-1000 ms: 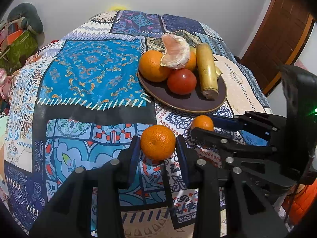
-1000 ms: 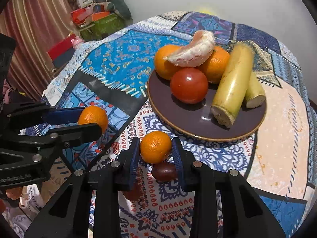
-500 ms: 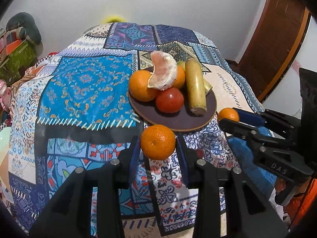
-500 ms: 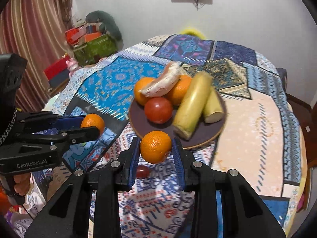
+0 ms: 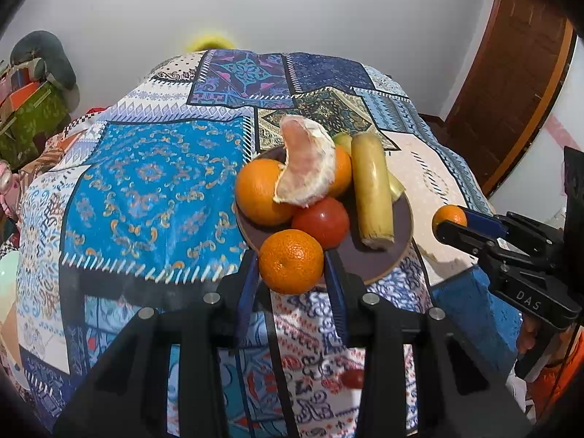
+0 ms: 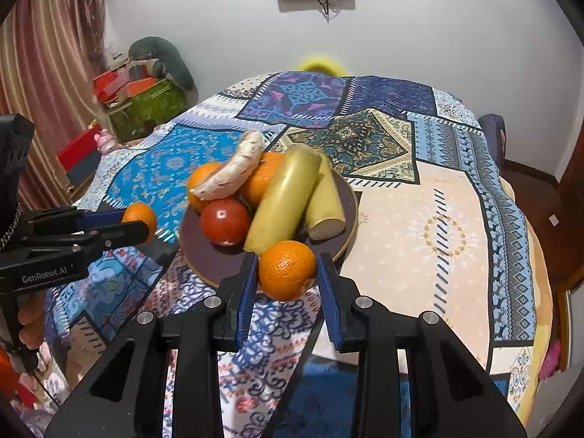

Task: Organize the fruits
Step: 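Carry the mandarin onto the plate with the left tool while the right tool carries its mandarin there, then open both tools on the plate and move them toward the dark red dates, then grasp a dark red date with the right tool while the left tool grasps another date, then set the date on the plate with the right tool while the left tool sets its date beside it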

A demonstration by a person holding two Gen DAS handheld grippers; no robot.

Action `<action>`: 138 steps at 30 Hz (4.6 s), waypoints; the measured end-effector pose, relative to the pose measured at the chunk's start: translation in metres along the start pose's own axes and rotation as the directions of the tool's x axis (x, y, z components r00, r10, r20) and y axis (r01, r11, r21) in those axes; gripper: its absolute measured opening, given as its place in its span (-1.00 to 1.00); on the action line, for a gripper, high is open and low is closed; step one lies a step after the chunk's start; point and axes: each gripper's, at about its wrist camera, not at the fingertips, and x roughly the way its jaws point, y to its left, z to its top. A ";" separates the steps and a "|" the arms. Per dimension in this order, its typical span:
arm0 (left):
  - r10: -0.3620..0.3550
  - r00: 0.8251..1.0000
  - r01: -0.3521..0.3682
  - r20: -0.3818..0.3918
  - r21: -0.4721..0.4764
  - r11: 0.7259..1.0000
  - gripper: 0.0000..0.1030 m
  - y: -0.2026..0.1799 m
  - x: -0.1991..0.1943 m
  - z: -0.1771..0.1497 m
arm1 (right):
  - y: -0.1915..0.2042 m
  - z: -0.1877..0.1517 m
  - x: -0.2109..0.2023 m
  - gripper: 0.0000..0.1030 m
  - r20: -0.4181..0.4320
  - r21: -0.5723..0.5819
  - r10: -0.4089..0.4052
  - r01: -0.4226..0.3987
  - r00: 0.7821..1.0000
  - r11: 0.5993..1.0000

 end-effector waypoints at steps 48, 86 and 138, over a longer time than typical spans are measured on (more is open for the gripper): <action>0.030 1.000 -0.030 0.005 0.053 0.998 -0.25 0.005 0.001 0.000 | -0.012 0.000 0.020 -0.34 -0.049 0.031 0.030 -0.028 0.998 0.999; 0.040 0.998 -0.038 -0.051 0.048 0.998 0.28 0.020 -0.030 -0.065 | 0.066 -0.045 0.047 -0.34 -0.217 -0.085 0.127 -0.148 0.968 0.985; -0.043 0.993 0.059 -0.113 0.145 0.988 -0.48 -0.036 0.003 -0.065 | 0.019 -0.041 -0.001 -0.44 -0.102 -0.007 0.081 -0.082 0.991 0.997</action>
